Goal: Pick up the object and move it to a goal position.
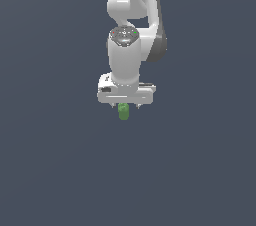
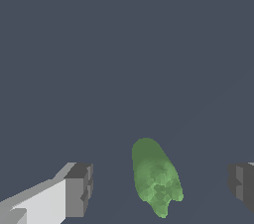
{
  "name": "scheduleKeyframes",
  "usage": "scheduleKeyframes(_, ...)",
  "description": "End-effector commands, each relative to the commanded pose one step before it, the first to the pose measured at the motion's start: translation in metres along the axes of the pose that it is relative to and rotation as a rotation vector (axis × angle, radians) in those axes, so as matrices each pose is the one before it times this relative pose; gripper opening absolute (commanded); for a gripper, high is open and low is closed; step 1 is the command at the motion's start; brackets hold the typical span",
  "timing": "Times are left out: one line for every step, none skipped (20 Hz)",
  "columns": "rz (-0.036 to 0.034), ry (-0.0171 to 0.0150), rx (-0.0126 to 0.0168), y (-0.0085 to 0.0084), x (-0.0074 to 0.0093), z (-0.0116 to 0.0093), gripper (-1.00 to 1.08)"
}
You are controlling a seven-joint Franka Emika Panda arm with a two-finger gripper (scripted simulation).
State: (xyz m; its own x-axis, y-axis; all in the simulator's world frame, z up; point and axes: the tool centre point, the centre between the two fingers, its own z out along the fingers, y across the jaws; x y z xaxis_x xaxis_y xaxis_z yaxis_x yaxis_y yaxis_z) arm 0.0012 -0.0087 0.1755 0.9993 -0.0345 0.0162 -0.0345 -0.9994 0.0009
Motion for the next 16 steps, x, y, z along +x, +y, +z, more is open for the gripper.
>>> scheduleKeyframes(0.00000,0.00000,0.00000,0.00001,0.00000,0.00000,1.00)
scheduleKeyframes(0.00002,0.00003,-0.00069,0.00053,0.00007,-0.00023,1.00)
scheduleKeyframes(0.00010,0.00006,-0.00182,0.00161,0.00019,-0.00065,1.00)
scheduleKeyframes(0.00017,0.00008,-0.00292,0.00267,0.00031,-0.00107,1.00)
scheduleKeyframes(0.00027,0.00009,-0.00419,0.00370,0.00040,-0.00147,1.00)
scheduleKeyframes(0.00038,0.00007,-0.00538,0.00474,0.00046,-0.00185,1.00)
scheduleKeyframes(0.00043,0.00001,-0.00551,0.00486,0.00040,-0.00186,1.00)
scheduleKeyframes(0.00036,-0.00003,-0.00424,0.00378,0.00025,-0.00140,1.00)
scheduleKeyframes(0.00027,-0.00005,-0.00300,0.00267,0.00013,-0.00095,1.00)
scheduleKeyframes(0.00015,-0.00005,-0.00168,0.00156,0.00003,-0.00052,1.00)
scheduleKeyframes(0.00000,0.00000,0.00000,0.00048,-0.00004,-0.00012,1.00)
scheduleKeyframes(0.00000,0.00000,0.00000,-0.00081,-0.00003,0.00025,1.00)
scheduleKeyframes(-0.00009,0.00007,0.00097,-0.00068,0.00016,0.00012,1.00)
scheduleKeyframes(0.00000,0.00000,0.00000,-0.00007,0.00011,-0.00004,1.00)
scheduleKeyframes(0.00000,0.00000,0.00000,0.00006,-0.00023,0.00010,1.00)
scheduleKeyframes(0.00000,0.00000,0.00000,-0.00002,-0.00057,0.00028,1.00)
